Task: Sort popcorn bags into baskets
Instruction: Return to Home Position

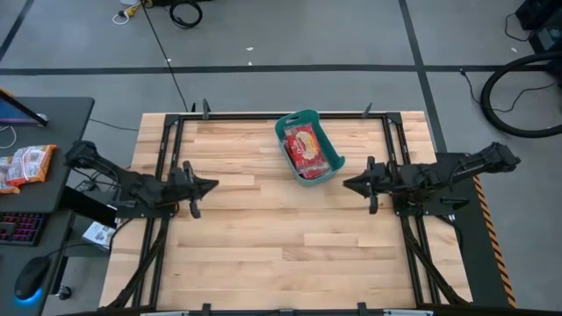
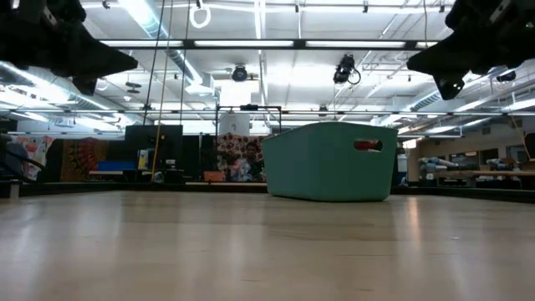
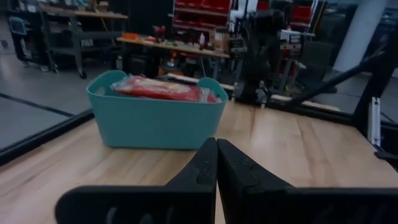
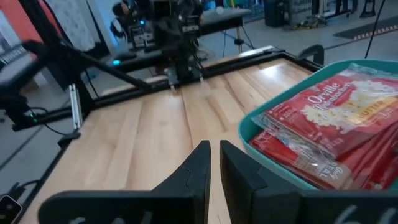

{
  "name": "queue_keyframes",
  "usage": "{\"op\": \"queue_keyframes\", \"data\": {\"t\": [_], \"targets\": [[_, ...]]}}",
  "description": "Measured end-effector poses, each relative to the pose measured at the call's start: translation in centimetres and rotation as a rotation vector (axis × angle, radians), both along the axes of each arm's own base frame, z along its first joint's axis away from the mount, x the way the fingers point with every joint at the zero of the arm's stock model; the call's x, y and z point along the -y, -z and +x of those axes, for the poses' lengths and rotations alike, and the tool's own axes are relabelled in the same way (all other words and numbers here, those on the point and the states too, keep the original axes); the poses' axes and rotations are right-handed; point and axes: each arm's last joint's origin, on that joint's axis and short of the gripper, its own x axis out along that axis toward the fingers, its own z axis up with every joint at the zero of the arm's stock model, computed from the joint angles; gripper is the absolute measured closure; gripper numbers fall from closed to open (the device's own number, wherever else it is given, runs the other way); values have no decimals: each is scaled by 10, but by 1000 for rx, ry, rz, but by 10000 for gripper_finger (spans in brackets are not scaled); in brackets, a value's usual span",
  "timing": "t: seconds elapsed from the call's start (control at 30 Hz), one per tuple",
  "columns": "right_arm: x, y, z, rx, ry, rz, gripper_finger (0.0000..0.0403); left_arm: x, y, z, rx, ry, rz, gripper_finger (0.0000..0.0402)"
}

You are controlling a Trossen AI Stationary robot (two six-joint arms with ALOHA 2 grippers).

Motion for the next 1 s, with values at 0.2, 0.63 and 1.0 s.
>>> {"op": "queue_keyframes", "data": {"t": [0.2, 0.63, 1.0], "targets": [[3, 8, -14, 77, -3, 12, 364, -5, 5, -8, 52, -16, 9, 397], [5, 39, -28, 191, -58, 42, 364, -7, 17, -13, 88, -18, -10, 398], [5, 37, -29, 211, -52, 29, 364, -7, 21, -13, 53, -23, 6, 371]]}}
